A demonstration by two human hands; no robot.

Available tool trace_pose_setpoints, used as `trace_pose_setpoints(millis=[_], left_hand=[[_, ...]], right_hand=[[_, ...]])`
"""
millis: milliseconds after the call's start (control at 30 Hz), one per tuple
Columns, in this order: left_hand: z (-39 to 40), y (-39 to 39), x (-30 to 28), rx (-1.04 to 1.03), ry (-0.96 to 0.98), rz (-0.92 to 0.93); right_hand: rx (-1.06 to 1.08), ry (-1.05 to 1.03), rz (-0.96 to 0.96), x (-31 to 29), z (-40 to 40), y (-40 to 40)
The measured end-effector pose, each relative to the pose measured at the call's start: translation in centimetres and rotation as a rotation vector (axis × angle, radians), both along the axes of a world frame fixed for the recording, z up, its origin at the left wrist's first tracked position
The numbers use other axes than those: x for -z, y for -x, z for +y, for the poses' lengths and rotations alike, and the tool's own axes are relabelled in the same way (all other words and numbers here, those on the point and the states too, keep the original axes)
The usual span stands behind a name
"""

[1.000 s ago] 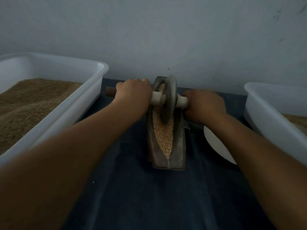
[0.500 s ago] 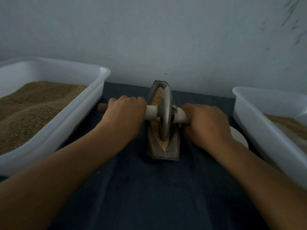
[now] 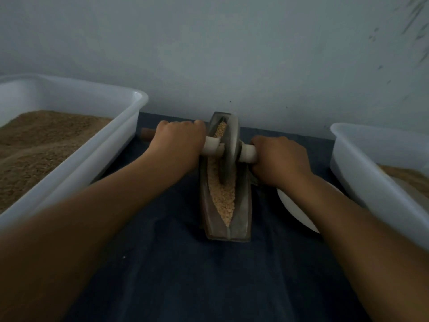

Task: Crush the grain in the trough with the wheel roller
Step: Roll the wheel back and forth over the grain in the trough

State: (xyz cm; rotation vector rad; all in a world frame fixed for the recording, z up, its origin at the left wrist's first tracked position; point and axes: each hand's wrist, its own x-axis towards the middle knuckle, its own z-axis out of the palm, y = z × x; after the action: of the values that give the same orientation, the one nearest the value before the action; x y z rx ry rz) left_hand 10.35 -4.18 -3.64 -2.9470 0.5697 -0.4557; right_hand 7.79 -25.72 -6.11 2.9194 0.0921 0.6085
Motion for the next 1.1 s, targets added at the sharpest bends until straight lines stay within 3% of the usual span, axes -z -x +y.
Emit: trace_pose_setpoints(millis=[200,300,767,967,1100], left_hand=[[-1.3,-2.3,-0.4,-0.098,0.022,0.026],[-1.5,-3.1,-0.6,-0.115,-0.003,0.043],[0.1,0.7,-0.6,-0.051,0.002,0.139],[-0.1,4.9,0.5,-0.055,-0.021,-0.088],[0.8,6.0,0.8,-0.023,0.004,-0.071]], right_hand=[[-0.022,-0.021,0.278,-1.9,-0.9,-4.2],[-0.017,-0.02,0.3,-2.2,-1.0,-5.1],[-0.043,-0.026,-0.004,-0.4,0.0,1.2],[-0.109,-0.09,-0.034,0.1,0.2,4.6],[-0.142,-0.066,-0.093,0.1,0.4,6.0]])
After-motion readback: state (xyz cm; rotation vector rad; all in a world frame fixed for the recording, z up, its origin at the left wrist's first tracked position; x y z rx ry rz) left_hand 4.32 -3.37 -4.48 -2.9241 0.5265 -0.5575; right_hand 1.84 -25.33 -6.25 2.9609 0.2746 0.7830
